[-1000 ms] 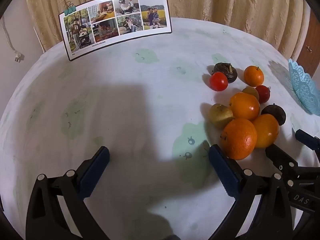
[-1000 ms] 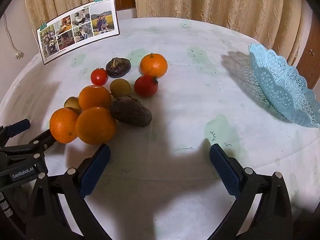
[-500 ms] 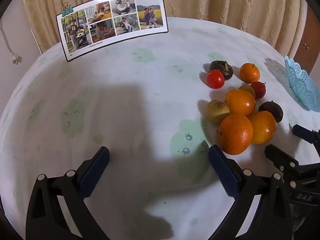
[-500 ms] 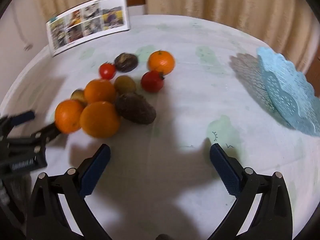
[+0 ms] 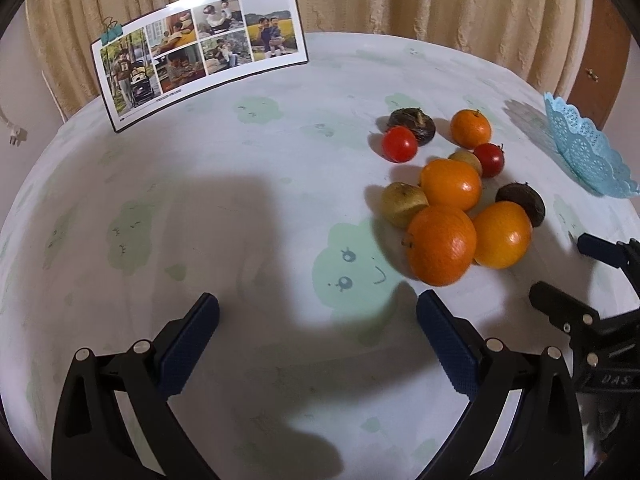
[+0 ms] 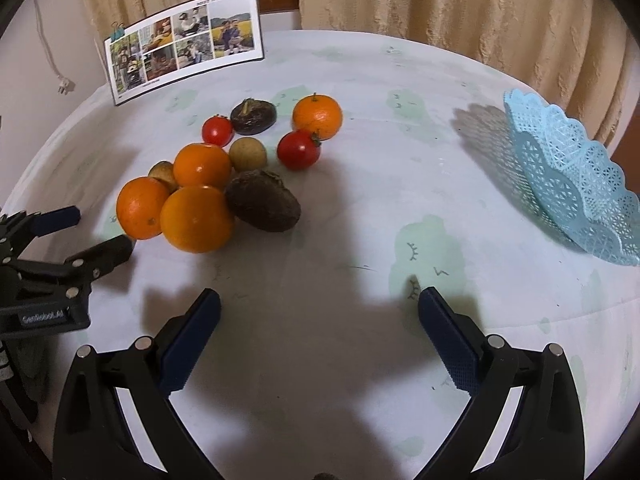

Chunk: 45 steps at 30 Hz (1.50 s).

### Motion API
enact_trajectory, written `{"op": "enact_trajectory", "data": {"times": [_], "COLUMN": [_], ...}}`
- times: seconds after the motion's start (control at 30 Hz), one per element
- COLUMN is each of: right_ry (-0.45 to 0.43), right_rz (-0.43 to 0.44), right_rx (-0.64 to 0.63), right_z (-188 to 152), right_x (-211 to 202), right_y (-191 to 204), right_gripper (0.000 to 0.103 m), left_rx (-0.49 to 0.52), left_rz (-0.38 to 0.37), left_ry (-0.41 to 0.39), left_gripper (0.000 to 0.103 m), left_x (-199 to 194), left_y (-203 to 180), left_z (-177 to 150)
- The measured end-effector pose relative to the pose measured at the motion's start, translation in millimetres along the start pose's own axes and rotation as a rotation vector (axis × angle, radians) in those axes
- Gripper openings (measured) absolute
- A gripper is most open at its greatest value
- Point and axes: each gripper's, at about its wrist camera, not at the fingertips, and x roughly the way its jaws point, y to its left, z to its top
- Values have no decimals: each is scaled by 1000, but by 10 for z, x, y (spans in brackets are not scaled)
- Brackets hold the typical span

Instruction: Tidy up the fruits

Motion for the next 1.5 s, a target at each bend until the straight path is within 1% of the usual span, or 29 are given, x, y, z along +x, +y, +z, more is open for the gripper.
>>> {"op": "enact_trajectory", "data": {"times": [0.13, 0.27, 1.5], "right_ry": [-5, -1, -2], "right_rz": [-9, -27, -27], "right_rx": [37, 30, 28], "right_z": [-4, -5, -4], "right_x": [-10, -9, -11], "right_y": [-61, -37, -52], "right_gripper": [100, 100, 101], "left_rx": [-1, -2, -6], "left_rz": [0, 0, 3], "left_ry": [2, 3, 1], "left_gripper": [98, 98, 98], "left_x": [-7, -10, -15], "left_y": [-15, -11, 6], "left_z": [-10, -3, -10]}}
